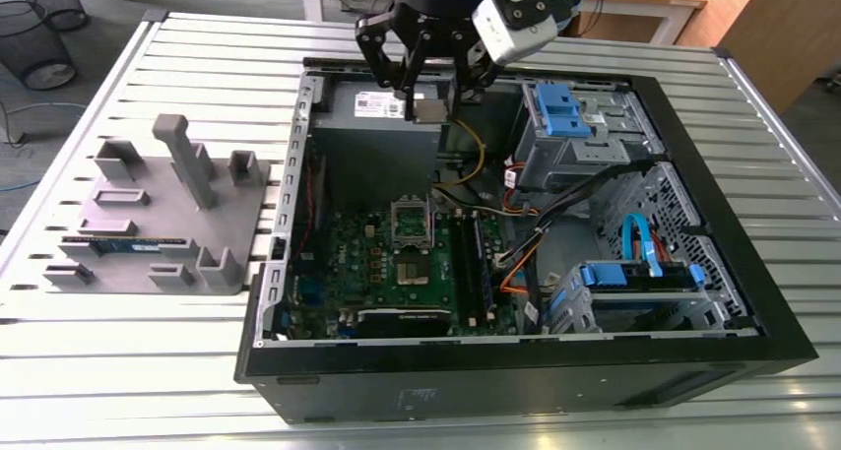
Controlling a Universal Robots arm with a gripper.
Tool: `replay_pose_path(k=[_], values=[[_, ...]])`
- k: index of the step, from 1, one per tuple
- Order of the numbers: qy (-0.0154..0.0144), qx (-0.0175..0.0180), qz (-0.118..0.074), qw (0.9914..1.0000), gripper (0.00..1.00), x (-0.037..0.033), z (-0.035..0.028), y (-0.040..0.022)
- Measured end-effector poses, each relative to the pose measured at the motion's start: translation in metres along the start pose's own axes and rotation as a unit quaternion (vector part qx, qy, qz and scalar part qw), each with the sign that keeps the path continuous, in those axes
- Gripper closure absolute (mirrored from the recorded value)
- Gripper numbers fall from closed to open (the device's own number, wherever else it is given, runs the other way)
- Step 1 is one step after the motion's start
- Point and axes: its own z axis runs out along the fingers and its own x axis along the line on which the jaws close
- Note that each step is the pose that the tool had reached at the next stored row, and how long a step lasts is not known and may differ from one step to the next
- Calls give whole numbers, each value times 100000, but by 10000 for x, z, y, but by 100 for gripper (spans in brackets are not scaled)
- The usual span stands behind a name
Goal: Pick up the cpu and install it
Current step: 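Pick up the cpu and move it towards the insertion slot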
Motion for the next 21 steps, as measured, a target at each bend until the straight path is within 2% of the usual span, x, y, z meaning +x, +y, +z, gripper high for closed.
replay_pose_path(k=[3,9,21], values=[[2,3,-13,100000,53,-1,0,-10],[0,-2,-6,100000,53,4,9,-81],[0,-5,-7,100000,53,17,71,-303]])
